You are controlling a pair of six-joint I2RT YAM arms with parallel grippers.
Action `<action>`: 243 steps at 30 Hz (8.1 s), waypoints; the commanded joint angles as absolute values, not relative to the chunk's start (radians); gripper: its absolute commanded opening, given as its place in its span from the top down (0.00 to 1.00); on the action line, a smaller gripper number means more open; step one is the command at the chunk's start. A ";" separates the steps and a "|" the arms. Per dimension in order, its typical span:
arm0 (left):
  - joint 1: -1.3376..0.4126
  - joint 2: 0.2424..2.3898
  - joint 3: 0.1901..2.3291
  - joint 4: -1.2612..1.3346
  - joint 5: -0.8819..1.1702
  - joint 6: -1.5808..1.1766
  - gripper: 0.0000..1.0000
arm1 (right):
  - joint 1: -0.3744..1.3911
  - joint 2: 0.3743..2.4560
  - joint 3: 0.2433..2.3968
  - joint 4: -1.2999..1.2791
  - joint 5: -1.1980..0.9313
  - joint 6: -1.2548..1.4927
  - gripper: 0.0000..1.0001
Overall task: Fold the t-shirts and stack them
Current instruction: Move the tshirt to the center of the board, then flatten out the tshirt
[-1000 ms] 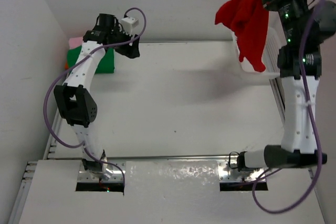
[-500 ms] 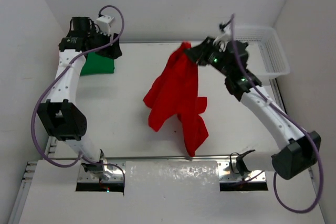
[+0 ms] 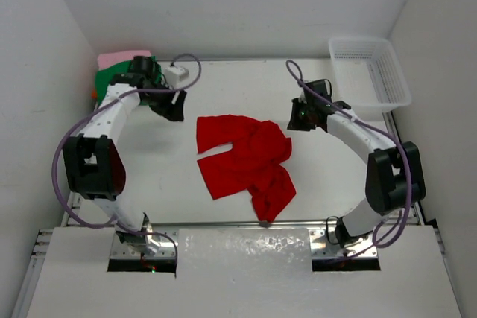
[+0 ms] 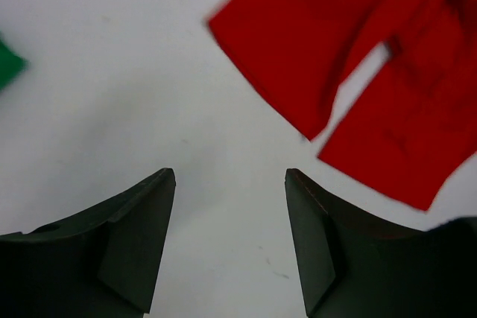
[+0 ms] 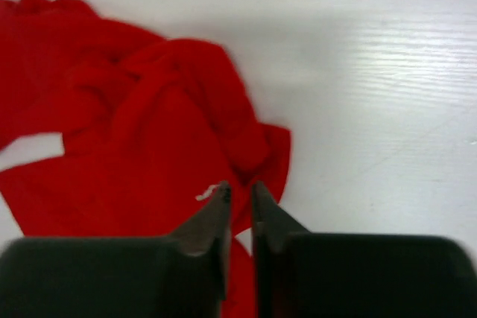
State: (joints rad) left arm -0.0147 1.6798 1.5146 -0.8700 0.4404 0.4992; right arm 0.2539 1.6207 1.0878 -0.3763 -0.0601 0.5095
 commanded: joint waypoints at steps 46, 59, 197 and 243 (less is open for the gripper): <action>0.035 2.011 1.733 -0.729 0.644 0.342 1.00 | 0.715 1.543 0.953 -0.091 0.081 0.277 1.00; 0.132 1.654 2.028 -0.627 0.624 0.252 1.00 | 0.372 1.276 1.103 -0.126 -0.081 0.327 1.00; -0.084 1.338 0.988 -1.163 0.230 1.149 0.25 | -0.029 0.695 0.584 -0.271 -0.733 0.318 1.00; -0.402 1.172 1.377 -0.969 0.137 0.693 1.00 | -0.031 0.739 1.210 -0.649 -0.505 0.120 1.00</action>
